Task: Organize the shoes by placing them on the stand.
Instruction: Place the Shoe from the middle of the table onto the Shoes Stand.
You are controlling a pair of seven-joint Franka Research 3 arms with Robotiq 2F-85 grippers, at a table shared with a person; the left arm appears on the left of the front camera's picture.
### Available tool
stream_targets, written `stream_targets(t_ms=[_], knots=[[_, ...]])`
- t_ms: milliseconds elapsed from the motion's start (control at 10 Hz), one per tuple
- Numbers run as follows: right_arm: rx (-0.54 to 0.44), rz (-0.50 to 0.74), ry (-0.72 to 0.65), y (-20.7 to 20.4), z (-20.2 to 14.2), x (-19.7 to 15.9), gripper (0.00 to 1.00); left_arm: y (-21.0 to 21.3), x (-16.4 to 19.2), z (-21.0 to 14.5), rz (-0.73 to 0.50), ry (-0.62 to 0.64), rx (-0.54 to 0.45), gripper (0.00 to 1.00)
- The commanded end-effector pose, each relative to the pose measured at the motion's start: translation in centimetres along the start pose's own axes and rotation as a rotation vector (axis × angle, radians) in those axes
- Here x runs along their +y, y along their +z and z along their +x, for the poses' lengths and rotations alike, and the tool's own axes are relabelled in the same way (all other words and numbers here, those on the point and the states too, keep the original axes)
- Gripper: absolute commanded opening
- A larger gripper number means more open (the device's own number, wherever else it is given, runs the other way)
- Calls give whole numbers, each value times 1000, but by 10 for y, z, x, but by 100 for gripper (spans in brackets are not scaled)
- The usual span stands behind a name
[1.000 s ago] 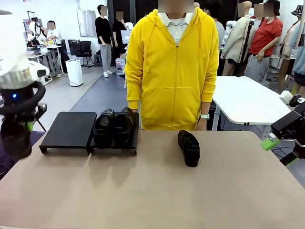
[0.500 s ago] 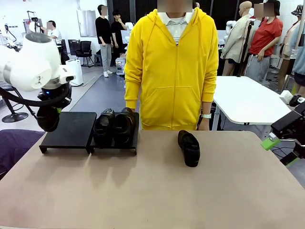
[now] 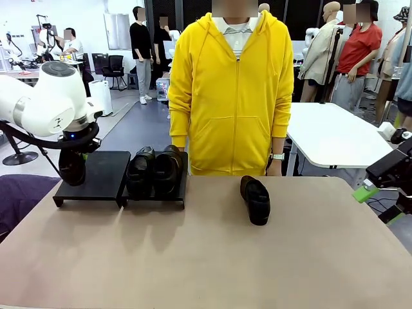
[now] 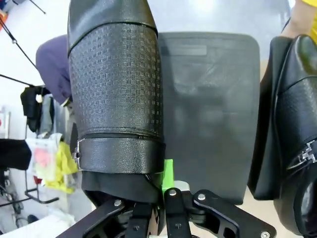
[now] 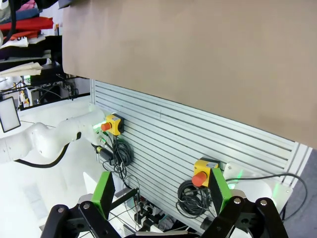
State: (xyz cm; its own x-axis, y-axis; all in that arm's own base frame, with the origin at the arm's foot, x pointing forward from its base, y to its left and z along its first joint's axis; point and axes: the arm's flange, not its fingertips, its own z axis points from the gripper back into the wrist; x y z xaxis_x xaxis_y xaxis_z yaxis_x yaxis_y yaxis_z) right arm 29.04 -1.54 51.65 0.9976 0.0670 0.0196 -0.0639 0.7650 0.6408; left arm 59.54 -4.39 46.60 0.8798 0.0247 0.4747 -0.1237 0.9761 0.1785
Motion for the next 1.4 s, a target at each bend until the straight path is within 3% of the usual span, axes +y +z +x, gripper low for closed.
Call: stream_targets(t_ms=[0,600,700,800,1300], knots=[[4,7,23,4,2,-1,100,-6,-5,-1,15,-4,21,0],[4,7,23,4,2,-1,100,-21,-7,-1,45,-47,62,0],[4,7,23,4,2,-1,100,-22,-7,0,45,-46,54,59],[4,7,23,4,2,-1,100,-22,-7,0,64,-45,52,100],[4,7,23,4,2,-1,100,-7,-2,-4,94,-17,34,100]])
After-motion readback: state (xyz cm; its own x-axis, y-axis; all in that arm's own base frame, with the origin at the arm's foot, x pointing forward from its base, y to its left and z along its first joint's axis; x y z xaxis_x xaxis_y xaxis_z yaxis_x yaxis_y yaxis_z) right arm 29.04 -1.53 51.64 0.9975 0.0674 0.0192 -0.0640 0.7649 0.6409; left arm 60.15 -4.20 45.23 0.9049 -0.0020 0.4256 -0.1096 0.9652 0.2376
